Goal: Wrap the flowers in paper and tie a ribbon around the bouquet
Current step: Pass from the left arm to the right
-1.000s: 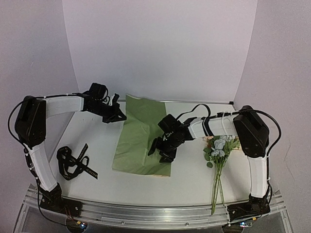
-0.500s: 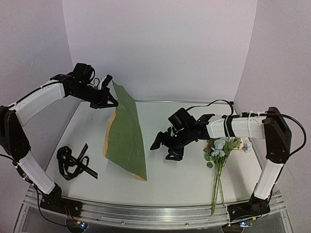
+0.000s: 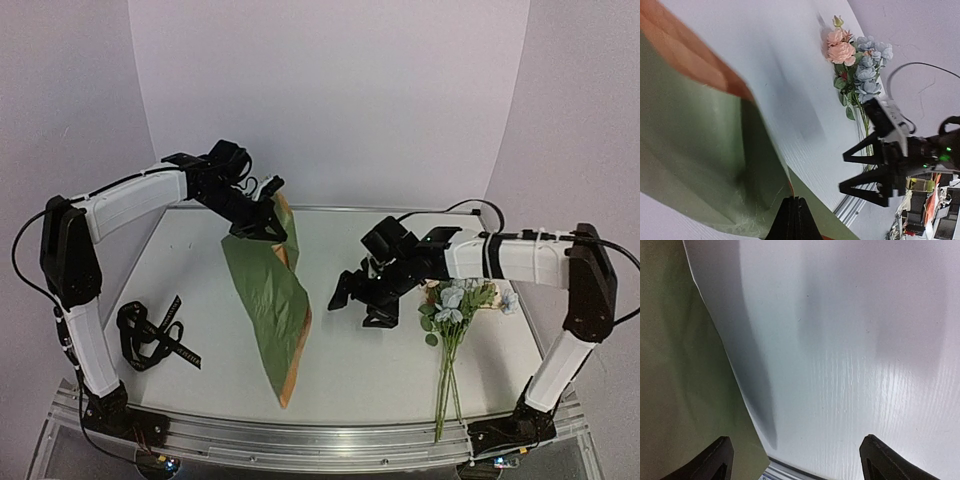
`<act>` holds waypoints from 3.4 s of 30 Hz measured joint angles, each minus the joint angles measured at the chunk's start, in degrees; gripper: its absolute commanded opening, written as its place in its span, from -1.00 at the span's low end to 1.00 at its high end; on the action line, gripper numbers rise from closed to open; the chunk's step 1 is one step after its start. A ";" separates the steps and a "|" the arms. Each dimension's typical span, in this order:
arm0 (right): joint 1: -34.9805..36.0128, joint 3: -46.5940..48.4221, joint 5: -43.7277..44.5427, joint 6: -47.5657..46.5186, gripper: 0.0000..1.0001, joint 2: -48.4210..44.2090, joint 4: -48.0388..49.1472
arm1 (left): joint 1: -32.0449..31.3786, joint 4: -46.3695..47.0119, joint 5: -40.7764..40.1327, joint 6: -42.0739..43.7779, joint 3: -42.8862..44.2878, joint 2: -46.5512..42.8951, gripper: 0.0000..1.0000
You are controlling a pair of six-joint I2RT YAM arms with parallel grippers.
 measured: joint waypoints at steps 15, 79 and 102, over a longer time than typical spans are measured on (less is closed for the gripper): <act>-0.02 26.63 0.98 -16.00 0.90 -2.36 -20.57 | -2.99 0.71 0.15 -2.28 0.93 0.93 -1.00; 1.01 41.00 1.81 -25.81 -1.00 12.07 -36.92 | -6.98 0.93 -0.92 -1.94 5.22 2.92 -0.57; 3.22 51.53 20.15 -22.87 -1.00 6.44 -47.46 | -1.05 9.67 -7.07 -7.72 -18.53 -14.09 0.08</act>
